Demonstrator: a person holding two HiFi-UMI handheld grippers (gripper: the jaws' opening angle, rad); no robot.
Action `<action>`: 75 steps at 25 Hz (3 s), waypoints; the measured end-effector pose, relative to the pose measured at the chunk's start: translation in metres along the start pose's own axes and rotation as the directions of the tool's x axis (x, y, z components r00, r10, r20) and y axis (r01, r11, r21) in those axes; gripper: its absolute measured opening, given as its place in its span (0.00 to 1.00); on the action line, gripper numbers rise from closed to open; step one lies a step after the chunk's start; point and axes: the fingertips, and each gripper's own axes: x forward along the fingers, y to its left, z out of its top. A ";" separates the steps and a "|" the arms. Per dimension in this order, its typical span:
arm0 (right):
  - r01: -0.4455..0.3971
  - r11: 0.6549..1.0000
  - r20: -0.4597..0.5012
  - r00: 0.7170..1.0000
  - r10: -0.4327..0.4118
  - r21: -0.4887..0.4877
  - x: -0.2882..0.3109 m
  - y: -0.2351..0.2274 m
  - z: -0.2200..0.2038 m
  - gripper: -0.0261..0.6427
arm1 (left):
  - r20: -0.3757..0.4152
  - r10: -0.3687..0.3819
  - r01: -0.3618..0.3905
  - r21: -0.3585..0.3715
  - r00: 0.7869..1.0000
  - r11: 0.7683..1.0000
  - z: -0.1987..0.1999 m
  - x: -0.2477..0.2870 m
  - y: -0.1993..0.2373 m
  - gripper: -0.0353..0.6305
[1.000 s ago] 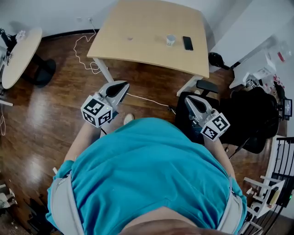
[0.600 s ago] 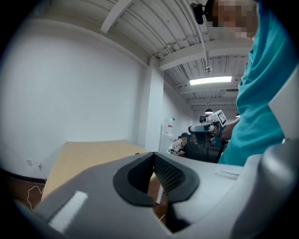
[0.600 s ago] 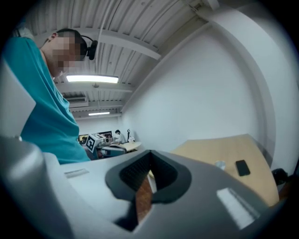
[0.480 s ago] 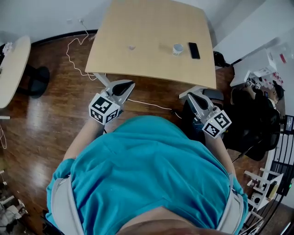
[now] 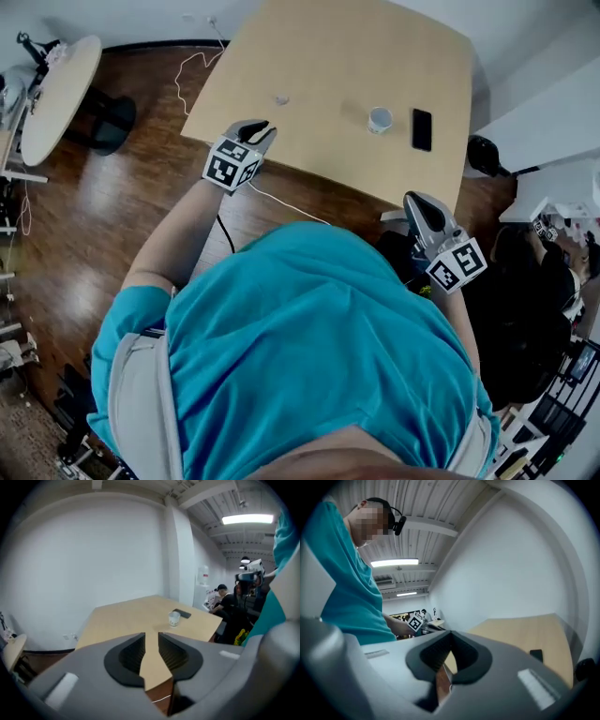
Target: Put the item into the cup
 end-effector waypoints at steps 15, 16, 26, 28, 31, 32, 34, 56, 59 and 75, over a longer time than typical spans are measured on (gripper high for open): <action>0.165 0.978 -0.122 0.981 -0.149 0.130 0.007 -0.034 -0.030 0.04 | -0.455 0.083 -0.060 0.064 0.887 0.996 -0.093 0.187 0.135 0.27; 0.182 0.974 -0.131 0.978 -0.165 0.132 0.008 -0.036 -0.030 0.04 | -0.474 0.066 -0.041 0.065 0.878 0.997 -0.099 0.197 0.135 0.27; 0.209 0.971 -0.142 0.971 -0.192 0.117 0.029 -0.074 -0.016 0.04 | -0.543 0.031 -0.006 0.047 0.839 0.999 -0.123 0.230 0.132 0.15; 0.200 0.974 -0.128 0.974 -0.186 0.109 0.032 -0.080 -0.013 0.04 | -0.551 0.084 -0.052 0.072 0.830 0.996 -0.113 0.218 0.140 0.14; 0.187 0.977 -0.115 0.978 -0.175 0.099 0.038 -0.085 -0.007 0.04 | -0.467 0.006 0.005 0.023 0.884 1.000 -0.076 0.213 0.118 0.13; 0.186 0.978 -0.111 0.978 -0.175 0.098 0.038 -0.086 -0.006 0.04 | -0.411 -0.046 0.063 0.026 0.910 0.998 -0.054 0.215 0.101 0.13; 0.194 0.976 -0.097 0.978 -0.185 0.102 0.035 -0.087 -0.005 0.04 | -0.308 -0.138 0.175 0.097 0.941 0.980 -0.004 0.220 0.062 0.13; 0.315 0.937 -0.037 0.949 -0.313 0.152 -0.040 -0.088 -0.020 0.04 | -0.441 -0.409 0.566 0.322 0.799 0.759 0.055 0.287 -0.154 0.20; 0.306 0.940 -0.031 0.952 -0.305 0.149 -0.038 -0.088 -0.018 0.04 | -0.433 -0.402 0.554 0.318 0.807 0.769 0.057 0.283 -0.148 0.23; 0.125 0.987 0.029 0.991 -0.129 0.099 -0.034 -0.086 0.000 0.04 | 0.231 -0.402 0.421 -0.037 0.886 0.906 0.124 0.054 -0.121 0.06</action>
